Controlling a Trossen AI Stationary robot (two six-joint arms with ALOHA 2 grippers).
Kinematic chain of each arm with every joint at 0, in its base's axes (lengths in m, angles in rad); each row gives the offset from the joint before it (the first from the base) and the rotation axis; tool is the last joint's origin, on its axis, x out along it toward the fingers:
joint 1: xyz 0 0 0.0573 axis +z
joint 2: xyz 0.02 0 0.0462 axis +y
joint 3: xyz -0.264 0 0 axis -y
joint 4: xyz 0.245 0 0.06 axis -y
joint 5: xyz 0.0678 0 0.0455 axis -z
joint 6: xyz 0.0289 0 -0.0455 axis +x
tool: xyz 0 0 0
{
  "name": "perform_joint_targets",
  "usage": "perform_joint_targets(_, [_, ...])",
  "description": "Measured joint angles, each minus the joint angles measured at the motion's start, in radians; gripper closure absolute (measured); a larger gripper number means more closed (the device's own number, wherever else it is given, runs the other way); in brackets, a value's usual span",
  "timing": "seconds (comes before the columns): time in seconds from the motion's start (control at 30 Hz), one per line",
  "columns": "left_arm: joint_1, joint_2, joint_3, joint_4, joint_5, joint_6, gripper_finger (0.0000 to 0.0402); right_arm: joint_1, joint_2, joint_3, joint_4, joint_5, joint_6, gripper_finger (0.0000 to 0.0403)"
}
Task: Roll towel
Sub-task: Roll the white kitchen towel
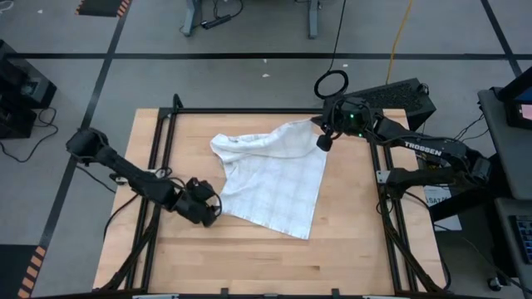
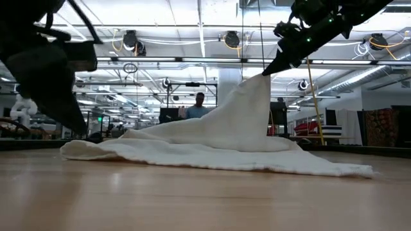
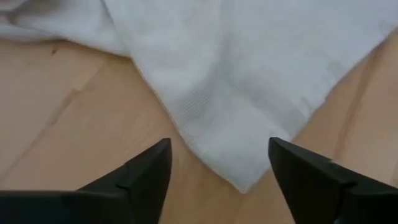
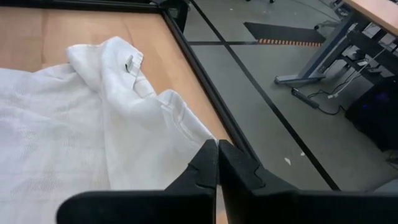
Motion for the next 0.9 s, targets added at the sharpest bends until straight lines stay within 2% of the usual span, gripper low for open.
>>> perform_joint_targets(0.17, [-0.044, 0.096, 0.000, 0.040, -0.005, -0.006, 0.0084, 0.000, 0.000, 0.000, -0.012, -0.007, -0.001, 0.0403])
perform_joint_targets(0.3, [-0.063, 0.172, 0.000, 0.111, 0.002, -0.006, 0.0083, 0.000, 0.000, 0.000, -0.012, -0.026, -0.001, 0.0403])
perform_joint_targets(0.37, [-0.064, 0.206, 0.001, 0.124, -0.027, -0.014, 0.0093, 0.000, 0.000, 0.000, -0.012, -0.026, -0.002, 0.0403])
perform_joint_targets(0.43, [-0.066, 0.232, 0.004, 0.138, -0.063, -0.023, 0.0117, 0.000, 0.000, 0.000, -0.012, -0.026, -0.002, 0.0403])
perform_joint_targets(0.5, [-0.066, 0.241, 0.007, 0.142, -0.085, -0.016, 0.0161, 0.000, 0.000, 0.000, -0.012, -0.026, -0.002, 0.0403])
perform_joint_targets(0.57, [-0.073, 0.241, 0.019, 0.123, -0.126, 0.016, 0.0225, 0.000, 0.000, 0.000, -0.017, -0.026, 0.002, 0.0403])
perform_joint_targets(0.67, [-0.077, 0.210, 0.059, 0.059, -0.164, 0.070, 0.0346, 0.000, 0.000, 0.000, -0.028, -0.025, 0.003, 0.0403])
perform_joint_targets(0.7, [-0.075, 0.195, 0.076, 0.025, -0.163, 0.089, 0.0371, 0.000, 0.000, 0.000, -0.032, -0.025, 0.003, 0.0403])
perform_joint_targets(0.73, [-0.073, 0.177, 0.095, -0.031, -0.163, 0.111, 0.0382, 0.000, 0.000, 0.000, -0.035, -0.025, 0.004, 0.0403])
perform_joint_targets(0.9, [-0.065, 0.094, 0.250, -0.386, -0.088, 0.267, 0.0383, 0.000, 0.000, 0.000, -0.048, -0.025, 0.005, 0.0403])
